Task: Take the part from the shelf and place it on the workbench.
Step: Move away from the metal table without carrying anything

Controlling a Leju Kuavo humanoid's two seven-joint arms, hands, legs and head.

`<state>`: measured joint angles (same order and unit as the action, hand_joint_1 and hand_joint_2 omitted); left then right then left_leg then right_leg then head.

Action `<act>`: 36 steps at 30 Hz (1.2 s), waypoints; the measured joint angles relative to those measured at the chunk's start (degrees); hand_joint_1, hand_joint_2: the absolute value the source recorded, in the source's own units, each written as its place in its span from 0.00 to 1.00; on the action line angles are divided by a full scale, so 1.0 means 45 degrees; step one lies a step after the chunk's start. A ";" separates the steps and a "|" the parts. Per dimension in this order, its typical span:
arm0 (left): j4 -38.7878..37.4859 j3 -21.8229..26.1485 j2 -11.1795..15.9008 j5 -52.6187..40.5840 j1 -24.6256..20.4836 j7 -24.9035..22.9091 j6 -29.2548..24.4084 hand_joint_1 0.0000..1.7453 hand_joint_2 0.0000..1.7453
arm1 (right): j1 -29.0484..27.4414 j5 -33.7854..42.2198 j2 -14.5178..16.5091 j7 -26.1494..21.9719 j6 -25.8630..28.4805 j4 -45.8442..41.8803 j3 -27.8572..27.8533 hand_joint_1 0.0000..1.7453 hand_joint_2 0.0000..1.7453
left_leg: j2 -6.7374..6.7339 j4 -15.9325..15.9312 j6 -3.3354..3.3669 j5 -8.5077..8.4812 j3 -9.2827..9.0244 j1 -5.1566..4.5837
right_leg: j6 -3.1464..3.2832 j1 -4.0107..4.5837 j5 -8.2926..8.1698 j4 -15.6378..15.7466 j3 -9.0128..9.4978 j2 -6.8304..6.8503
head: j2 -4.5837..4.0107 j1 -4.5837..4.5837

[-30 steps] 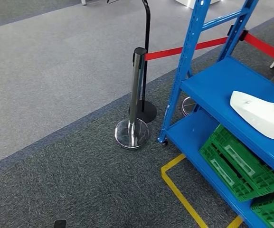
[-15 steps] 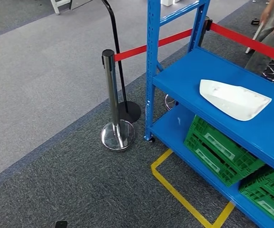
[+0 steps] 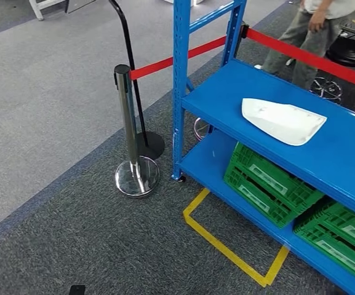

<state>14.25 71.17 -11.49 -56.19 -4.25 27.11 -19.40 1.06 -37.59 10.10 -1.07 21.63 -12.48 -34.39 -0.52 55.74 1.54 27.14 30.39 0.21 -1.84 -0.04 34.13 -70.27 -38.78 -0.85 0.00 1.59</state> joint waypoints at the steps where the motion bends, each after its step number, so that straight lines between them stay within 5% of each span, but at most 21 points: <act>1: 0.0000 0.0000 -0.0002 0.0000 0.0012 -0.0001 -0.0001 0.00 1.00 | -0.0007 -0.0006 0.0000 -0.0001 -0.0001 0.0000 -0.0001 0.00 0.00 | -0.0142 0.0002 -0.0001 0.0001 0.0009 -0.0006 | -0.0049 -0.0019 0.0200 -0.0618 -0.0264 0.0050 | 0.0000 0.0005; 3: 0.0001 0.0000 -0.0011 0.0000 0.0005 -0.0001 -0.0001 0.00 1.00 | -0.0044 -0.0013 0.0000 -0.0001 -0.0004 0.0000 -0.0001 0.00 0.00 | -0.0387 0.0006 -0.0015 0.0008 0.0003 -0.0006 | -0.0094 -0.0031 -0.0144 -0.0379 -0.0054 0.0130 | 0.0000 0.0000; 5: 0.0001 0.0000 -0.0028 0.0000 -0.0009 -0.0001 -0.0001 0.00 1.00 | -0.0048 -0.0018 -0.0001 -0.0001 -0.0004 0.0000 -0.0001 0.00 0.00 | -0.0582 0.0010 -0.0069 0.0033 -0.0043 -0.0020 | -0.0052 -0.0012 -0.0921 0.1499 0.0986 0.0452 | 0.0000 -0.0001; 7: 0.0001 0.0000 -0.0040 0.0000 -0.0018 -0.0001 -0.0001 0.00 1.00 | -0.0010 -0.0022 -0.0001 -0.0005 -0.0004 0.0000 0.0001 0.00 0.00 | -0.0745 0.0039 -0.0182 0.0069 -0.0075 -0.0077 | 0.0106 0.0037 -0.1286 0.2867 0.1735 0.0720 | 0.0000 0.0018; 11: 0.0001 0.0000 -0.0067 0.0017 -0.0062 0.0004 -0.0004 0.00 1.00 | -0.0048 -0.0025 -0.0009 0.0007 -0.0011 0.0000 -0.0006 0.00 0.00 | -0.0784 0.0191 -0.0457 0.0211 -0.0067 -0.0072 | 0.0431 0.0039 -0.1362 0.3095 0.1816 0.0495 | 0.0000 0.0037; 13: 0.0000 0.0000 -0.0077 0.0033 -0.0065 -0.0002 -0.0017 0.00 1.00 | -0.0025 -0.0029 -0.0010 0.0044 -0.0022 0.0000 -0.0011 0.00 0.00 | -0.0362 0.1087 -0.0609 0.0839 0.0292 -0.0020 | 0.0575 -0.0017 -0.1430 0.3139 0.1862 0.0332 | 0.0000 0.0073; 15: -0.0002 0.0000 -0.0080 0.0034 -0.0032 -0.0027 -0.0029 0.00 1.00 | -0.0007 -0.0039 -0.0010 0.0074 -0.0036 0.0000 -0.0017 0.00 0.00 | -0.0077 0.2785 -0.0674 0.1693 0.1043 0.0010 | 0.0642 -0.0001 -0.1451 0.3132 0.1835 0.0137 | 0.0000 0.0095; 17: -0.0004 0.0000 -0.0080 0.0033 0.0004 -0.0050 -0.0030 0.00 1.00 | -0.0026 -0.0046 -0.0012 0.0103 -0.0045 0.0000 -0.0035 0.00 0.00 | -0.0040 0.3777 -0.0664 0.1883 0.1533 0.0015 | 0.0656 0.0023 -0.1455 0.3116 0.1823 -0.0099 | 0.0000 0.0090; 18: -0.0004 0.0000 -0.0080 0.0030 0.0014 -0.0052 -0.0030 0.00 1.00 | -0.0032 -0.0053 -0.0013 0.0132 -0.0055 0.0000 -0.0044 0.00 0.00 | -0.0024 0.3563 -0.0630 0.1582 0.1461 0.0015 | 0.0656 0.0036 -0.1455 0.3107 0.1827 -0.0228 | 0.0000 0.0089; 21: -0.0001 0.0000 -0.0073 0.0013 0.0001 -0.0055 -0.0029 0.00 1.00 | -0.0017 -0.0092 -0.0008 0.0248 -0.0124 0.0002 -0.0051 0.00 0.00 | 0.0382 0.1160 -0.0415 0.0223 0.0418 0.0010 | 0.0630 0.0070 -0.1452 0.3074 0.1839 -0.0579 | 0.0000 0.0086; 23: 0.0000 -0.0001 -0.0073 0.0002 -0.0020 -0.0055 -0.0028 0.00 1.00 | -0.0005 -0.0101 -0.0001 0.0277 -0.0158 0.0004 -0.0053 0.00 0.00 | 0.0668 0.0267 -0.0309 0.0021 0.0052 -0.0003 | 0.0538 0.0072 -0.1465 0.3035 0.1748 -0.0746 | 0.0000 0.0080; 26: -0.0002 0.0000 -0.0097 -0.0005 -0.0037 -0.0051 -0.0021 0.00 1.00 | -0.0032 -0.0100 -0.0008 0.0294 -0.0172 0.0005 -0.0056 0.00 0.00 | 0.0511 0.0062 -0.0188 0.0019 0.0008 0.0012 | 0.0316 0.0045 -0.1432 0.2953 0.1562 -0.0790 | 0.0000 0.0081; 28: -0.0001 0.0000 -0.0119 0.0000 -0.0043 -0.0028 0.0009 0.00 0.50 | -0.0019 -0.0094 -0.0018 0.0358 -0.0203 0.0005 -0.0058 0.00 0.00 | 0.0316 -0.0047 -0.0060 -0.0033 -0.0019 0.0070 | 0.0203 0.0032 -0.0948 0.2195 0.1149 -0.0419 | 0.0000 0.0007; 30: -0.0001 0.0000 -0.0121 0.0010 -0.0020 -0.0011 0.0041 0.00 0.00 | 0.0018 -0.0095 -0.0019 0.0510 -0.0251 0.0005 -0.0066 0.00 0.00 | 0.0120 -0.0049 -0.0004 -0.0025 -0.0005 0.0065 | 0.0086 -0.0027 -0.0089 0.0526 0.0347 -0.0049 | 0.0000 -0.0073; 32: -0.0004 0.0000 -0.0120 0.0008 -0.0002 -0.0012 0.0067 0.00 0.00 | 0.0019 -0.0119 -0.0021 0.0773 -0.0294 0.0005 -0.0087 0.00 0.00 | -0.0053 -0.0040 -0.0009 -0.0013 0.0001 0.0062 | -0.0032 -0.0089 0.0295 -0.0685 -0.0214 0.0053 | 0.0000 -0.0079; 33: -0.0004 0.0000 -0.0120 -0.0007 -0.0006 -0.0013 0.0074 0.00 0.00 | 0.0007 -0.0140 -0.0023 0.0938 -0.0312 0.0005 -0.0108 0.00 0.00 | -0.0106 -0.0034 -0.0024 -0.0005 -0.0004 0.0066 | -0.0074 -0.0118 0.0123 -0.0622 -0.0155 0.0074 | 0.0000 -0.0084; 36: -0.0003 0.0000 -0.0125 -0.0066 -0.0019 -0.0016 0.0081 0.00 0.00 | 0.0004 -0.0182 -0.0029 0.1331 -0.0397 0.0006 -0.0165 0.00 0.00 | -0.0164 0.0004 -0.0158 0.0059 -0.0070 0.0052 | -0.0113 -0.0182 -0.1040 0.1845 0.1201 0.0241 | 0.0000 -0.0087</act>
<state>14.23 71.17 -12.05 -56.49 -4.33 27.04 -19.04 1.08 -38.41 9.97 4.92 19.85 -12.45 -35.13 -1.26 55.76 0.83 27.40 30.07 0.44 -2.35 -0.85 29.45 -61.96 -33.38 0.23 0.00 1.20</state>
